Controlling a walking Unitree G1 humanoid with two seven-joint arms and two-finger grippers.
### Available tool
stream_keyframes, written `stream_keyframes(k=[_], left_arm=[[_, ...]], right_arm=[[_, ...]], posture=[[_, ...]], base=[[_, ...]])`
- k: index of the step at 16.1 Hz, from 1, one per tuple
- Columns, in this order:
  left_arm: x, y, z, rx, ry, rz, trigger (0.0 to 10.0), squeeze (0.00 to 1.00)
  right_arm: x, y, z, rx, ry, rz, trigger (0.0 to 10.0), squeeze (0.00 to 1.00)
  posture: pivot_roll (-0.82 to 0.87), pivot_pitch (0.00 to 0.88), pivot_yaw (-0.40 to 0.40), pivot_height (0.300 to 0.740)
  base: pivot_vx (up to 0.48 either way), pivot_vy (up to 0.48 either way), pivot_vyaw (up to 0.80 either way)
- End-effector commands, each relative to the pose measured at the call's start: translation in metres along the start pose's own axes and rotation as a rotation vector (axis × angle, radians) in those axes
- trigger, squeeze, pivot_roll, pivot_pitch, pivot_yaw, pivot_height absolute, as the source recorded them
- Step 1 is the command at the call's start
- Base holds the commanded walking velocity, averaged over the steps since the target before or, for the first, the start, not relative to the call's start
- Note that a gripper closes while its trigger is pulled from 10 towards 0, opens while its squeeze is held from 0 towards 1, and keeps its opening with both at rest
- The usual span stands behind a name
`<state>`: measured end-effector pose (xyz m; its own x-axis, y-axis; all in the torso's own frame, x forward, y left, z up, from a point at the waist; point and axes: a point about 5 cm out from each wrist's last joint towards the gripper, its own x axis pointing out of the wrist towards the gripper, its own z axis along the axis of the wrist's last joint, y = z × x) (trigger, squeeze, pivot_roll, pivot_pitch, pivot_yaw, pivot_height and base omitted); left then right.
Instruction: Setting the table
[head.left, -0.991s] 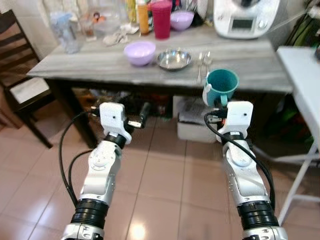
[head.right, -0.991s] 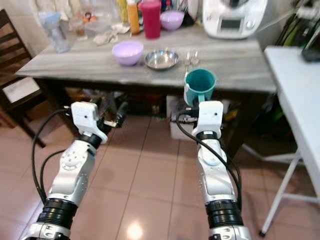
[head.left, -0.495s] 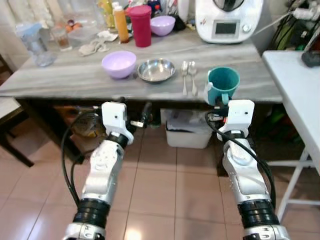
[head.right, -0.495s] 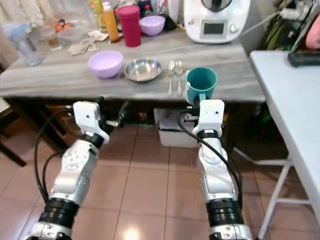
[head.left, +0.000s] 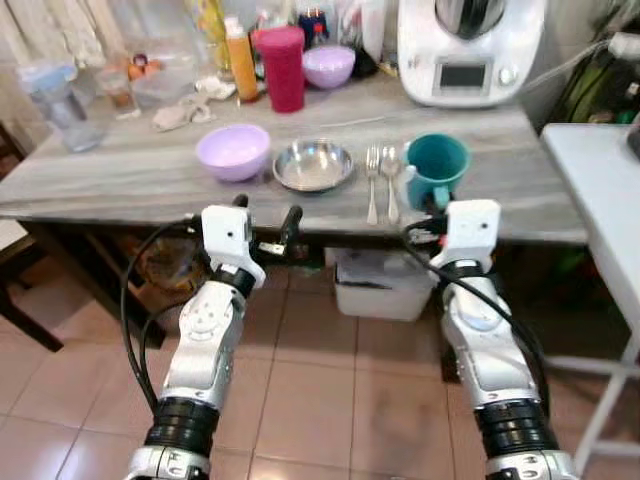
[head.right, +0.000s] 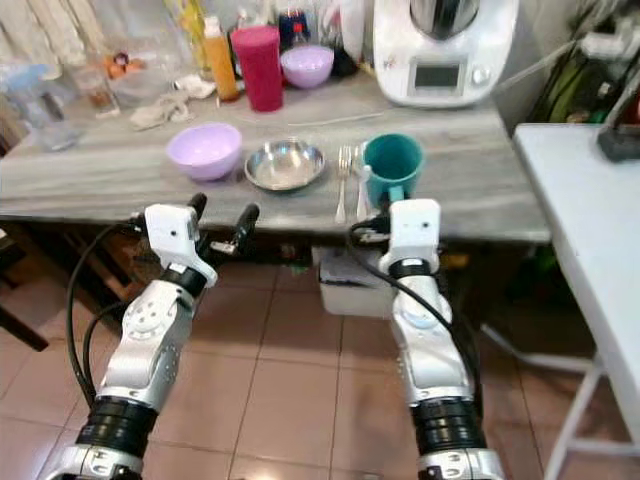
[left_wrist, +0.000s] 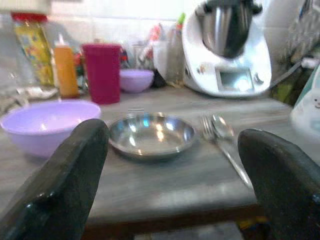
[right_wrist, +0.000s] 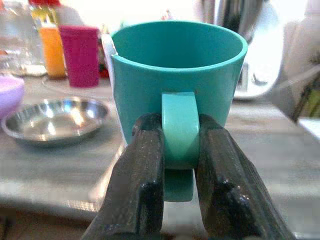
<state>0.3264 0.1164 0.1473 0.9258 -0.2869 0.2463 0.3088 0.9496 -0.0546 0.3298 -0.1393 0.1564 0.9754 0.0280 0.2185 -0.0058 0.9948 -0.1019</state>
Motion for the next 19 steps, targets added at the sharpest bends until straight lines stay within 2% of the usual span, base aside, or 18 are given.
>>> stream_keyframes(k=[1,6,10,12,19], left_arm=[[-0.0026,0.0126,0.0026,0.021,0.0,0.023,10.0,0.0],[-0.0015,0.0104,0.0039,0.019,-0.005,0.016,10.0,0.0],[-0.0003,0.0094,0.0055,0.015,-0.011,0.014,10.0,0.0],[-0.0009,0.0086,0.005,0.014,-0.01,0.015,10.0,0.0],[-0.001,0.0067,0.0054,0.01,-0.013,0.007,10.0,0.0]], right_arm=[[0.003,0.0103,0.0102,0.02,-0.047,0.023,10.0,0.0],[0.0011,0.0098,0.0113,0.019,-0.053,0.016,10.0,0.0],[0.0029,0.0081,0.0152,0.007,-0.062,0.004,10.0,0.0],[0.0033,0.007,0.0143,0.009,-0.057,0.001,10.0,0.0],[0.0038,0.0073,0.015,0.001,-0.06,0.007,10.0,0.0]], posture=[[-0.06,0.062,0.063,0.74],[-0.07,0.062,0.071,0.74],[-0.07,0.068,0.064,0.74],[-0.07,0.068,0.06,0.74],[-0.08,0.066,0.055,0.74]], base=[[0.39,0.0,0.46],[0.392,0.0,0.46],[0.387,0.0,0.0],[0.388,0.0,-0.8],[0.38,0.0,0.0]])
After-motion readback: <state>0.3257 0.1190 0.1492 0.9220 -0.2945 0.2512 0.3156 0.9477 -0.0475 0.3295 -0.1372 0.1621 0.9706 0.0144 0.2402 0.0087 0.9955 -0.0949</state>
